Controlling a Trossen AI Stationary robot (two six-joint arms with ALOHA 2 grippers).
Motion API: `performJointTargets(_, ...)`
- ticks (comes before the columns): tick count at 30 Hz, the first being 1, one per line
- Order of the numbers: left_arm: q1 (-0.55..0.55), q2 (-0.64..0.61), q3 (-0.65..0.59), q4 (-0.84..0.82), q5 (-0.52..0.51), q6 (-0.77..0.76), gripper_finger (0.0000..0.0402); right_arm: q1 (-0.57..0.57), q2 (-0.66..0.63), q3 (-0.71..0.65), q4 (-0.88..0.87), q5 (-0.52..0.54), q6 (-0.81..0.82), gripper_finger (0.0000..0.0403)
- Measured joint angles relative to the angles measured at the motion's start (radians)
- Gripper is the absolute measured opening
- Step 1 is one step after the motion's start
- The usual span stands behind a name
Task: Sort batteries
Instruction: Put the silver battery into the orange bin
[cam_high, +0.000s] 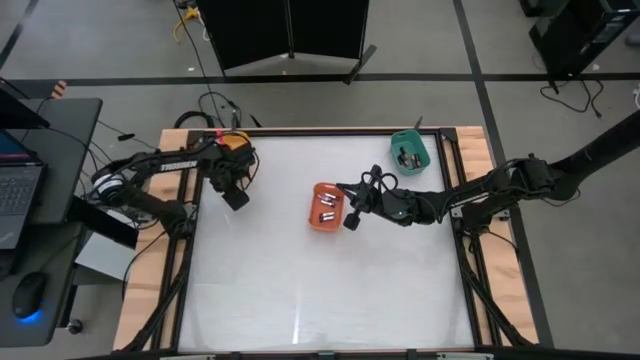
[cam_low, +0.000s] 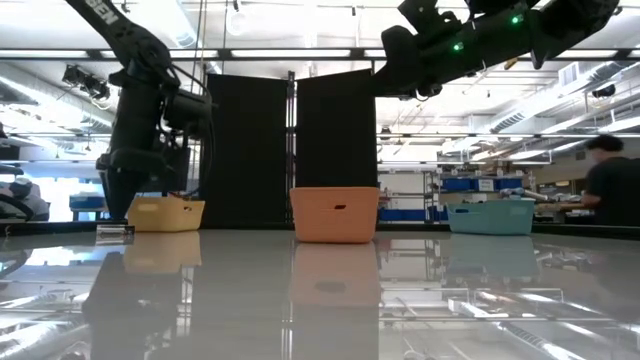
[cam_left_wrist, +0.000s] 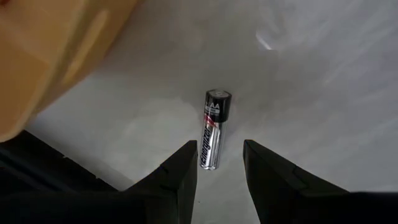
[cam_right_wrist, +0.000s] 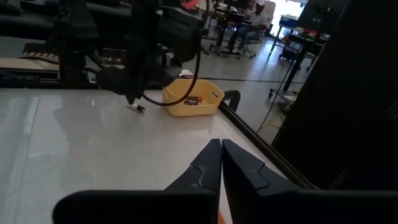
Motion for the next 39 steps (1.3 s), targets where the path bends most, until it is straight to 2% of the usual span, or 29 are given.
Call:
performJointTargets(8, 0.004, 0.085, 0.004, 0.008, 0.001, 0.012, 0.0136, 0.000, 0.000, 0.000, 0.000, 0.000, -0.002, 0.0007)
performJointTargets(16, 0.013, 0.161, 0.017, 0.014, 0.007, 0.033, 0.0128, 0.000, 0.000, 0.000, 0.000, 0.000, -0.003, 0.0021)
performJointTargets(19, 0.011, 0.165, 0.024, 0.017, 0.007, 0.034, 0.0109, 0.000, 0.000, 0.000, 0.001, 0.000, -0.014, 0.0010)
performJointTargets(24, -0.008, 0.166, 0.056, 0.041, -0.015, 0.072, 0.0048, -0.002, 0.000, 0.000, 0.007, 0.000, -0.023, 0.0013)
performJointTargets(27, -0.036, 0.166, 0.083, 0.049, -0.030, 0.103, 0.0041, -0.002, -0.003, 0.000, 0.007, 0.001, -0.028, 0.0017)
performJointTargets(34, -0.145, 0.165, 0.216, 0.043, -0.087, 0.147, 0.0041, 0.012, -0.048, 0.001, -0.080, 0.003, 0.032, 0.0008)
performJointTargets(39, -0.237, 0.165, 0.371, 0.060, -0.085, 0.207, 0.0041, 0.019, -0.056, 0.001, -0.252, 0.002, 0.203, 0.0011)
